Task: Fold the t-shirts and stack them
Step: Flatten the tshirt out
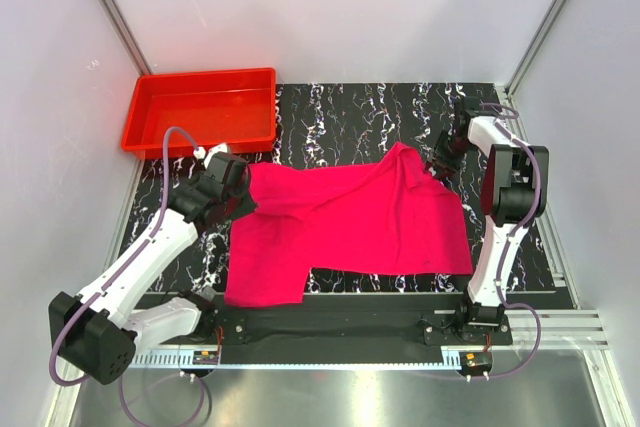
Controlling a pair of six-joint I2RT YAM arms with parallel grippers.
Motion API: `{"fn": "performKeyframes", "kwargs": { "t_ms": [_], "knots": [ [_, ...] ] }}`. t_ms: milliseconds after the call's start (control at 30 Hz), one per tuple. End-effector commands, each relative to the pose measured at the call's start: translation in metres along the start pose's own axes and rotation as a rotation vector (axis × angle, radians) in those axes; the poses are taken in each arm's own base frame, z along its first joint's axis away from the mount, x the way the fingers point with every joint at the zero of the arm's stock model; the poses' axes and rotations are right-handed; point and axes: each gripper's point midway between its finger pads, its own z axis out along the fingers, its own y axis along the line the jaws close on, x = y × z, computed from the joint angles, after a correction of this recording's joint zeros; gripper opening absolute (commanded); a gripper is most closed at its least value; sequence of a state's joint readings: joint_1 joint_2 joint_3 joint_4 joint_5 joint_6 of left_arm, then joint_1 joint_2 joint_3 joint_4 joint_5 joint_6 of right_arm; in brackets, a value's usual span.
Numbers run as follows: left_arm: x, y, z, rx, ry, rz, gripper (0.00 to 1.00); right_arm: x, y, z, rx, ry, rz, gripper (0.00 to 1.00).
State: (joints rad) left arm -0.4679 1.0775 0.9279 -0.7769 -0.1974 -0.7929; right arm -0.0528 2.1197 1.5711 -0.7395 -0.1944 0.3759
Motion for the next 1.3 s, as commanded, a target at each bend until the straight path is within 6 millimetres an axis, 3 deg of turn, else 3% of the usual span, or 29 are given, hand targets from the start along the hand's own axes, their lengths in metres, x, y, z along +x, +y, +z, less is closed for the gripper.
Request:
{"fn": "performKeyframes", "kwargs": {
  "t_ms": [0, 300, 500, 567, 767, 933, 1000, 1100, 1167, 1267],
  "knots": [
    [-0.007, -0.013, -0.005, 0.048, -0.014, -0.001, 0.0, -0.014, 0.007, -0.004, -0.017, -0.023, -0.029, 0.44],
    [-0.01, -0.015, -0.007, 0.058, -0.018, -0.008, 0.0, -0.005, 0.009, -0.009, -0.037, -0.003, -0.028, 0.4],
    [-0.022, -0.023, -0.011, 0.068, -0.047, -0.004, 0.0, 0.0, 0.0, -0.01, -0.001, -0.012, -0.029, 0.05],
    [-0.029, -0.026, -0.013, 0.065, -0.06, 0.013, 0.0, -0.004, -0.002, -0.019, 0.023, -0.031, -0.027, 0.04],
    [-0.103, -0.042, -0.036, 0.11, -0.191, -0.041, 0.0, -0.035, -0.025, -0.07, 0.247, -0.139, -0.037, 0.0],
    [-0.163, -0.061, -0.079, 0.19, -0.33, -0.091, 0.0, -0.067, -0.027, -0.142, 0.334, -0.324, -0.063, 0.0],
    [-0.173, -0.065, -0.09, 0.221, -0.358, -0.102, 0.0, -0.073, -0.025, -0.168, 0.337, -0.398, -0.068, 0.0],
    [-0.177, -0.071, -0.097, 0.272, -0.374, -0.105, 0.0, -0.075, -0.023, -0.186, 0.334, -0.446, -0.077, 0.0],
    [-0.177, -0.073, -0.1, 0.298, -0.388, -0.106, 0.0, -0.074, -0.022, -0.212, 0.326, -0.511, -0.075, 0.0],
    [-0.18, -0.075, -0.109, 0.335, -0.421, -0.086, 0.0, -0.074, -0.019, -0.23, 0.304, -0.575, -0.074, 0.0]
  ]
}}
